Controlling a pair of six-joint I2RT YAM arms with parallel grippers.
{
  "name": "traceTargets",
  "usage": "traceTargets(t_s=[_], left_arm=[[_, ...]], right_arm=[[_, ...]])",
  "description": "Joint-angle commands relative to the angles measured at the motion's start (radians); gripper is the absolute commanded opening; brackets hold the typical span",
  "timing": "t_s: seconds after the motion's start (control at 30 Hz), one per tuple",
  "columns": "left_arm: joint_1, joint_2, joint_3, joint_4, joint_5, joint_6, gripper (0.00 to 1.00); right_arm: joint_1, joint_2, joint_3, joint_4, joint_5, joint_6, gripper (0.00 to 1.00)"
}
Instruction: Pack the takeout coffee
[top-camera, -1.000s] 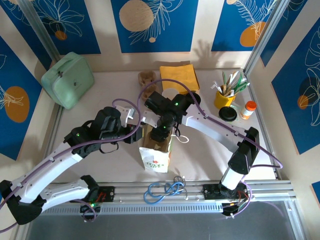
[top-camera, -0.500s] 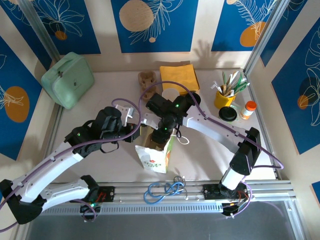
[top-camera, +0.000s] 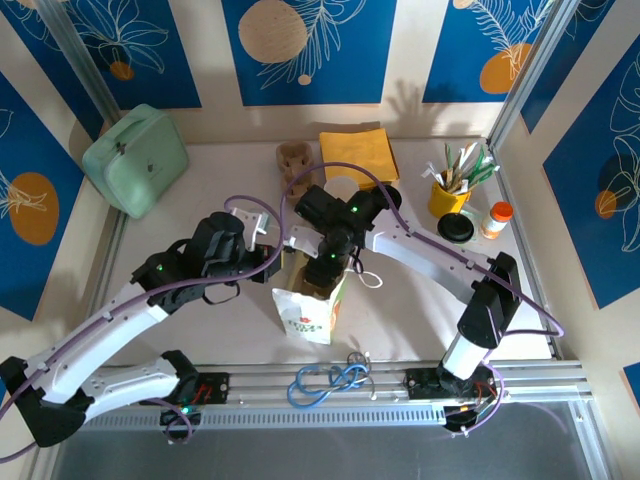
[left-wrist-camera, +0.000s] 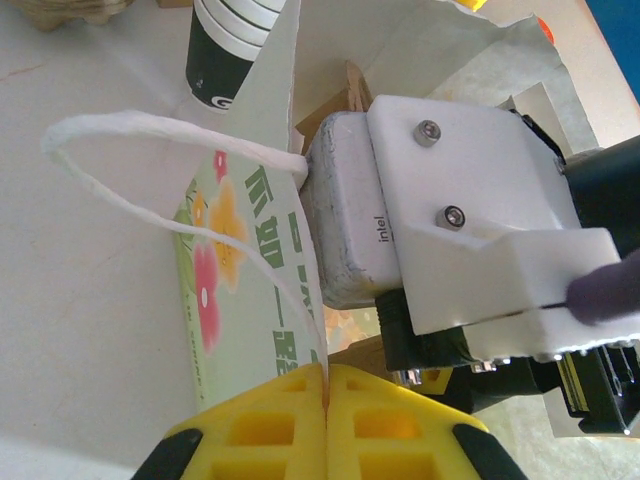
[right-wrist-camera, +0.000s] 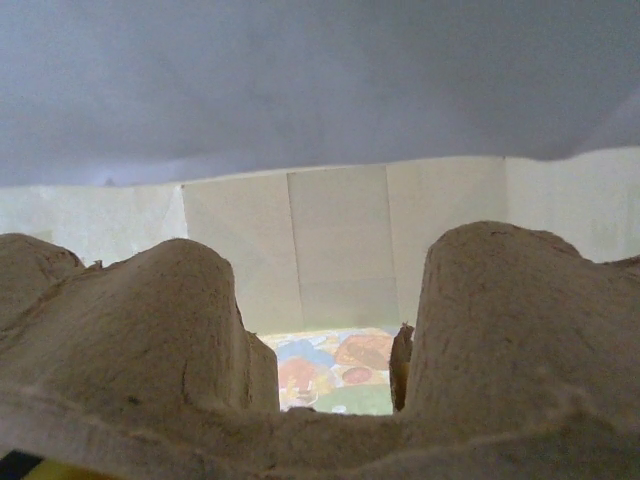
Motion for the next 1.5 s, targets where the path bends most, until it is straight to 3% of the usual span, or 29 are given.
traceTargets(t_s=[0.0,0.23,1.47], left_arm=[[-0.008,0.000,0.016,0.020,-0.043,-0.007,0.05],[-0.009,0.000,0.034,-0.007,-0.087,-0.006,0.03],[-0.008,0.035,0.086,0.062,-0.005,0.020,0.00]], right_arm=[[-0.006,-0.005,-0.024,-0.017,-0.031,-0.003,0.44],[-0.008,-0.045,-0.034,-0.008,-0.038,0.007,0.44],[-0.014,0.106,-0.042,-0.030,-0.043,0.021,0.44]])
